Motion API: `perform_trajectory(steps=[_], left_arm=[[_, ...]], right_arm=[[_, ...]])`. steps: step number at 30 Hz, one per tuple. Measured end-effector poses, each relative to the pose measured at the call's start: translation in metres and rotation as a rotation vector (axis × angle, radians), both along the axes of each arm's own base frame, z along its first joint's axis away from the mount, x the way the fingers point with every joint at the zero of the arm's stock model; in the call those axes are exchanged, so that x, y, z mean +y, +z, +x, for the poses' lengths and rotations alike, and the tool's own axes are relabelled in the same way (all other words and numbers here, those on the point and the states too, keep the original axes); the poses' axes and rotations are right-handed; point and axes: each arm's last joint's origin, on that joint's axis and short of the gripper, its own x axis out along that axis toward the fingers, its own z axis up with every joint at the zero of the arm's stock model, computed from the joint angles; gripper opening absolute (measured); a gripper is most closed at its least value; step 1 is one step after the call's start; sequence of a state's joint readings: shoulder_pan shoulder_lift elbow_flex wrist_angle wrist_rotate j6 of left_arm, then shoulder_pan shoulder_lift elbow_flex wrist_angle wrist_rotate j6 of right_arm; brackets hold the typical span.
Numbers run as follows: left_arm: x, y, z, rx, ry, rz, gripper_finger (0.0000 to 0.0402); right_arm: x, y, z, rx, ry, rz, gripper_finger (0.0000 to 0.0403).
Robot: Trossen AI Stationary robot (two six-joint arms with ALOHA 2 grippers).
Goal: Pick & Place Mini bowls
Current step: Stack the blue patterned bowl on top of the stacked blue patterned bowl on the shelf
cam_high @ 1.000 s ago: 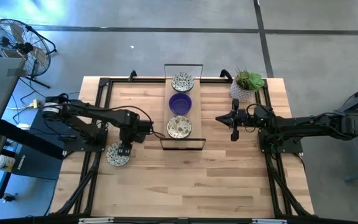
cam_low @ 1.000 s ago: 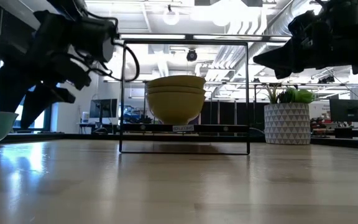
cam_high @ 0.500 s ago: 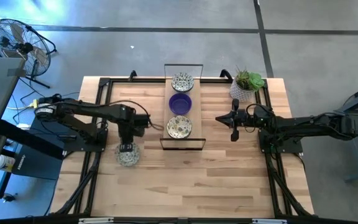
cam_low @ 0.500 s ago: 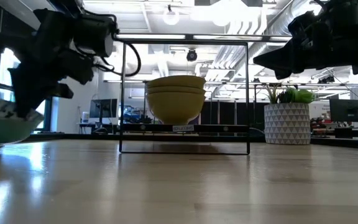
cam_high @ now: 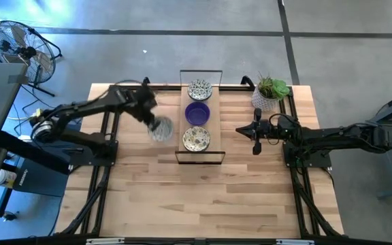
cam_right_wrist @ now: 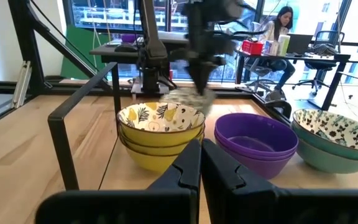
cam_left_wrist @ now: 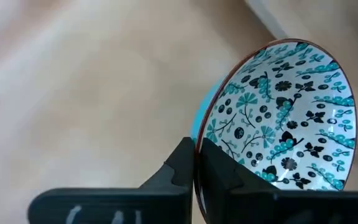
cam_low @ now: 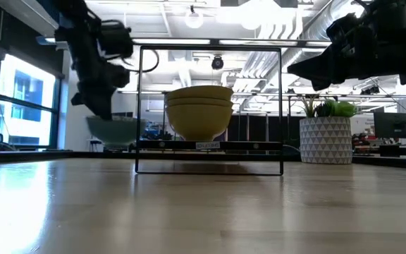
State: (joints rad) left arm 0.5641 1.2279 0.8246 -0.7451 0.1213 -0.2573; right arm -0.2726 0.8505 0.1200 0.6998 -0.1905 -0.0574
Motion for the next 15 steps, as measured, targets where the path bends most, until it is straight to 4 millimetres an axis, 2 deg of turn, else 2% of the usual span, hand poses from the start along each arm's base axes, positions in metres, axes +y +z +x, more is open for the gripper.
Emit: perform_trajectory(steps=[8,12,15], left_arm=[[0.070,-0.008,-0.019,-0.130,0.242,0.079,0.0005],[0.096,-0.020,-0.023,-0.192,0.283,0.064,0.0005],[0.107,-0.033,-0.026,-0.196,0.310,0.023,0.0005]], right_arm=[[0.000,0.000,0.000,0.000,0.001,0.004,0.0000],[0.000,0.000,0.000,-0.001,0.000,0.004,0.0000],[0.000,0.000,0.000,-0.001,0.000,0.004,0.0000]])
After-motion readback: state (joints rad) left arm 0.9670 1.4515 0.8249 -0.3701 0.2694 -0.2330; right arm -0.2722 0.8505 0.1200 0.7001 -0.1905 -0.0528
